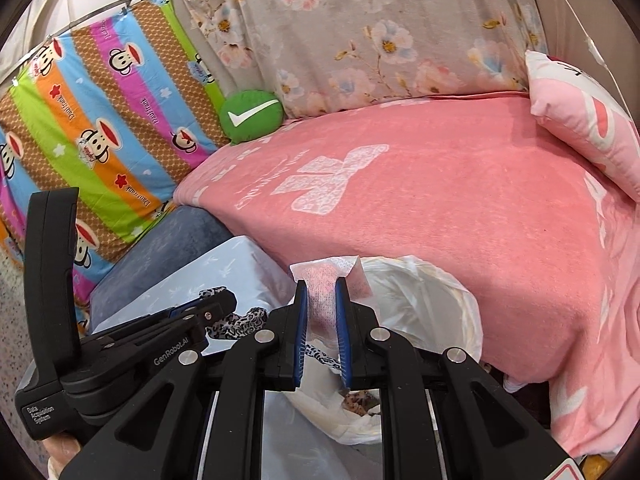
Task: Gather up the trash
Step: 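Open both tools over the white bin to drop scrunchie and bag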
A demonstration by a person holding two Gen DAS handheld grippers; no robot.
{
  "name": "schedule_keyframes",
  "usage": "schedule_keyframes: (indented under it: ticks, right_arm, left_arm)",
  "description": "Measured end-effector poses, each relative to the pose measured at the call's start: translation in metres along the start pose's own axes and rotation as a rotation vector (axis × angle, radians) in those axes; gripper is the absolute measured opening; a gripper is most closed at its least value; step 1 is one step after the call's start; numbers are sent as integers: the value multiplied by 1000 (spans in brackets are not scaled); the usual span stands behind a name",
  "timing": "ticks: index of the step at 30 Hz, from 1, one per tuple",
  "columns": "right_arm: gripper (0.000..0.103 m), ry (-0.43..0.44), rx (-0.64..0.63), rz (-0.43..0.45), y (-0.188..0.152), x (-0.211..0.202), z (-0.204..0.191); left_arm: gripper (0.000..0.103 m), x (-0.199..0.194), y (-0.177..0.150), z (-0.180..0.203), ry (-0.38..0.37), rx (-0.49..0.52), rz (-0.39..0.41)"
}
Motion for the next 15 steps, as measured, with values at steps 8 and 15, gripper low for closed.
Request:
schedule_keyframes:
  ticks: [8, 15]
  right_arm:
    - [16, -21, 22, -1, 1, 5, 14]
    - [18, -20, 20, 0, 0, 9, 10]
  left_arm:
    - [56, 2, 8, 7, 14, -5, 26]
    - [57, 3, 7, 1, 47, -6, 19]
Point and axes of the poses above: each gripper's, at about its wrist camera, not at the fingertips, and x roughly the way its jaws point, z to its right, y to its top, the point moved 10 cm from there along x, roughly the way its jaws point, and after that the axes turned 3 degrees about x, right-handed, at the moved point
